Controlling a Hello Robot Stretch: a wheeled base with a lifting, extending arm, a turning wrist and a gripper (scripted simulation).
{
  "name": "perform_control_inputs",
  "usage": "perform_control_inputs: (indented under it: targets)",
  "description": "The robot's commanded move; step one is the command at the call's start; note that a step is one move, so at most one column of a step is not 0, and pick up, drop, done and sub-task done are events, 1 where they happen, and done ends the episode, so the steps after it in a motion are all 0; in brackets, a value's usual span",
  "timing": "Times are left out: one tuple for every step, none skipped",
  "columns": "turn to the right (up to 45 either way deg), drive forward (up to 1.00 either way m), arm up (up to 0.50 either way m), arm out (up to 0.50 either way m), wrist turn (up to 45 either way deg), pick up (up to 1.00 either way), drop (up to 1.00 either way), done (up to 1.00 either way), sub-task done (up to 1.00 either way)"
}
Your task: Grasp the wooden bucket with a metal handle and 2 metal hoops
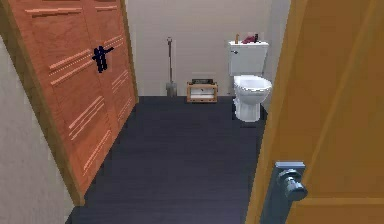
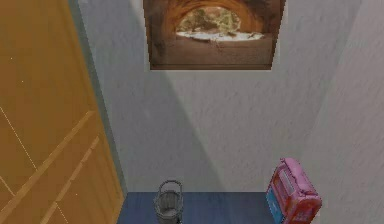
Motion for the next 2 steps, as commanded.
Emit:
perform_control_inputs:
  targets:
    - [0.0,0.00,0.10,0.00,0.0,0.00,0.00,0.00,0.00]
    - [0.0,0.00,0.00,0.00,0.0,0.00,0.00,1.00,0.00]
